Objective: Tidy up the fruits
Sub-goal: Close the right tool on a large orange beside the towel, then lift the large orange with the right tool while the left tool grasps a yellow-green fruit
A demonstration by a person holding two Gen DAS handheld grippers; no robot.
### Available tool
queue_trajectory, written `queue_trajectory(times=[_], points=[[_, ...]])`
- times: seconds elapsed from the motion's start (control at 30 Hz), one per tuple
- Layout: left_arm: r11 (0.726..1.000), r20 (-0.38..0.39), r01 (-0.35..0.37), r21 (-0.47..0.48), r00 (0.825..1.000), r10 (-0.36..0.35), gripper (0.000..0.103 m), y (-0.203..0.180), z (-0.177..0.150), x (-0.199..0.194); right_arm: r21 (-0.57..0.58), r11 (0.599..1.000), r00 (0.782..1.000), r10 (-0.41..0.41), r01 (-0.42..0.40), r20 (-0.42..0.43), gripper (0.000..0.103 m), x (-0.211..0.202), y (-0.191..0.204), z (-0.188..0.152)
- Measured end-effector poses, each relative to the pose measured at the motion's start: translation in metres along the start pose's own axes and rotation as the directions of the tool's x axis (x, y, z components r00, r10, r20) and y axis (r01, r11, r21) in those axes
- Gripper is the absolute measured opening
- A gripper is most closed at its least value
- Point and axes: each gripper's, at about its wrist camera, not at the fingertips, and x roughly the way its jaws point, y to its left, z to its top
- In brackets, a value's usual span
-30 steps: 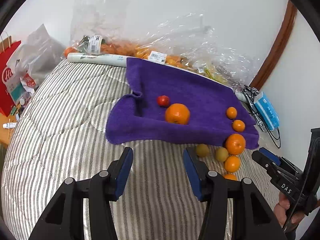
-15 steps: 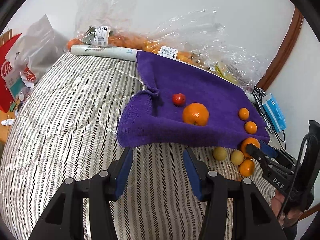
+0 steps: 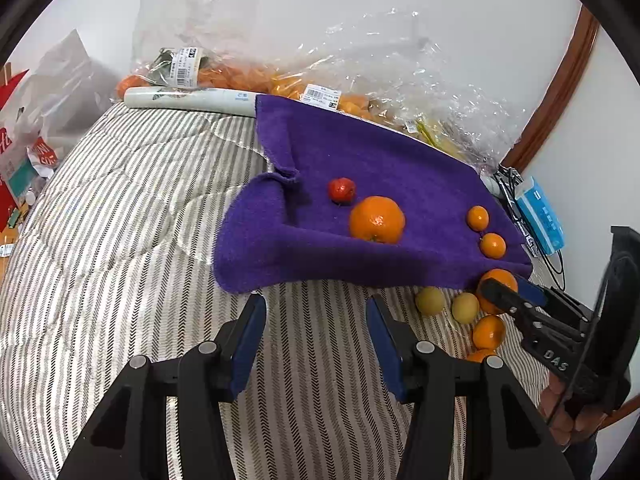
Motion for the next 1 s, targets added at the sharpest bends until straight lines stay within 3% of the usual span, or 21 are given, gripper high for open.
queue_trajectory(times=[0.4, 1.0], points=[[1.000, -0.035, 0.012, 0.011, 0.999, -0.012, 0.050, -0.012, -0.008, 0.006, 0.035, 0.997, 0.995, 0.065, -0.068, 0.073, 0.041, -0.035, -0.009, 0.005], [0.989, -0.085, 0.061, 0.134, 0.995, -0.050, 0.050, -0.072, -0.019, 0.037, 0.109, 0.994, 0.998, -0.029, 0.023, 0.055, 0.041, -0.043, -0.067, -0.028]])
